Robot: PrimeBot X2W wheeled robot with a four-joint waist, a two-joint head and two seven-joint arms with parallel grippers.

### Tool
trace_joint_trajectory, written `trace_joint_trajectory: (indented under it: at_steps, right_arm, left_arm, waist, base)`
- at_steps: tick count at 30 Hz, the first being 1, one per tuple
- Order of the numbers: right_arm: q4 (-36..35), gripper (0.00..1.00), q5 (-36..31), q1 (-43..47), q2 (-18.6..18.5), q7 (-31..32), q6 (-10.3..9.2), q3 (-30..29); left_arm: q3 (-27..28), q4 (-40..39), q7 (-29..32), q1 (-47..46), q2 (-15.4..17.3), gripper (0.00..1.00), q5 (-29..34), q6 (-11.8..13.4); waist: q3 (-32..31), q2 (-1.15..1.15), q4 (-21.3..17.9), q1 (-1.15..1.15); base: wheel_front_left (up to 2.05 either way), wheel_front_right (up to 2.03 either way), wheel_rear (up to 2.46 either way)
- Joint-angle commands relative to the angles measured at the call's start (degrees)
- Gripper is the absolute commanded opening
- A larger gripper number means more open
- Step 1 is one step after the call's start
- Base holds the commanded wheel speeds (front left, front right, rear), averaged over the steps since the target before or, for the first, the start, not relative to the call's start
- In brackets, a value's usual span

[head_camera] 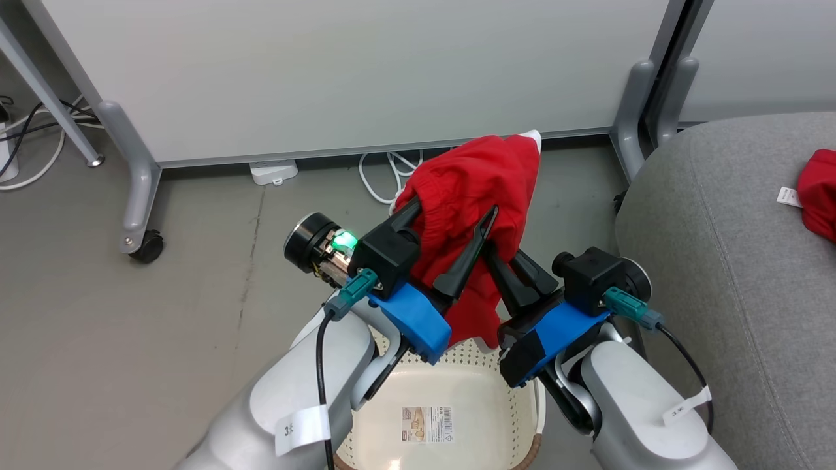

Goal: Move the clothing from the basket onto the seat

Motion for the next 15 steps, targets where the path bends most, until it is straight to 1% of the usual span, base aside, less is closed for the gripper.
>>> trace_joint_trajectory:
  at_steps: [1, 9, 15]
  right_arm:
    - [-0.19, 0.00, 0.09, 0.13, 0.09, -0.22, 0.01, -0.19]
    - [-0.74, 0.00, 0.31, 0.35, 0.09, -0.21, 0.01, -1.86]
    - [-1.44, 0.00, 0.05, 0.00, 0.08, -0.22, 0.01, -4.00]
  left_arm:
    - [0.33, 0.38, -0.28, 0.61, -0.06, 1.00, 0.08, 0.13]
    - [0.54, 0.88, -0.29, 1.64, 0.01, 1.00, 0.48, 0.02]
    - [0.99, 0.67, -0.29, 2.60, 0.58, 1.00, 0.79, 0.32]
  waist:
    - [-0.01, 0.00, 0.06, 0.00]
    - [0.02, 0.00, 0.24, 0.00]
    - [0.67, 0.00, -0.54, 0.00]
  base:
    - [0.00, 0.00, 0.00]
    - [0.00, 0.00, 0.00]
    - [0.00, 0.00, 0.00]
